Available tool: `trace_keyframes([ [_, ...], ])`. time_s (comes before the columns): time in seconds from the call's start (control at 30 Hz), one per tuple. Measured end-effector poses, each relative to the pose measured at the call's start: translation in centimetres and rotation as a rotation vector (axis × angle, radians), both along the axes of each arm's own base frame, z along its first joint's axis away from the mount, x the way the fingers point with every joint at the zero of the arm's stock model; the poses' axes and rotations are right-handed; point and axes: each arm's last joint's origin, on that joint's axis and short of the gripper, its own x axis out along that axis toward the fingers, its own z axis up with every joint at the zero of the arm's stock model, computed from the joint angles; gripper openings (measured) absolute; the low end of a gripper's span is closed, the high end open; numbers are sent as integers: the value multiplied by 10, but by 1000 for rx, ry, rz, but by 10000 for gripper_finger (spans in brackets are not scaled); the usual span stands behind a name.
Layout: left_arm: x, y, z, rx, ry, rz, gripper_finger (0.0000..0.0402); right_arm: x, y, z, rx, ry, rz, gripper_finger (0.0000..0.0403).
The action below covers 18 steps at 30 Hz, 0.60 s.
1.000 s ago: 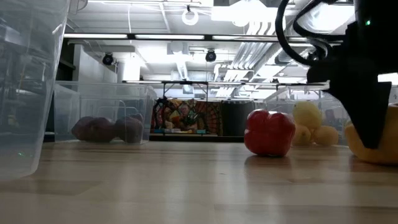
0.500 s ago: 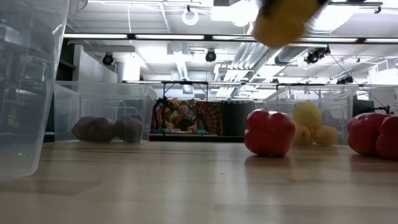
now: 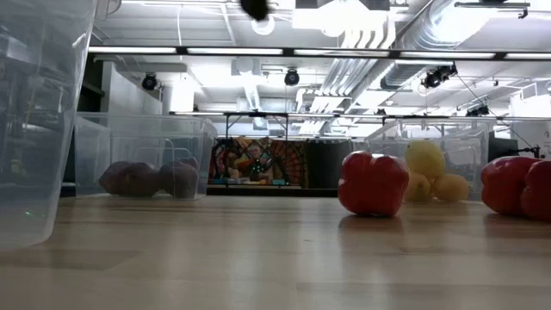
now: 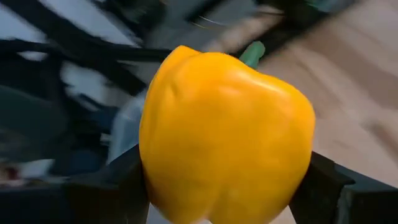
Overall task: Sort produce into baskets
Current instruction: Put the yellow bell pepper into the bottom transparent bin
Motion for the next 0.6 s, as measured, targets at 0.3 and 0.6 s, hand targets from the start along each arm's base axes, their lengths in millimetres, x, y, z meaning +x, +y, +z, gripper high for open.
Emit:
trace_keyframes([
  [0.3, 4, 2, -1, -109, 10, 1, 365, 10, 56, -19, 28, -242, 15, 266],
  [0.6, 29, 4, -12, -180, 148, -7, 365, -3, 80, -22, 1, -261, -207, 290],
])
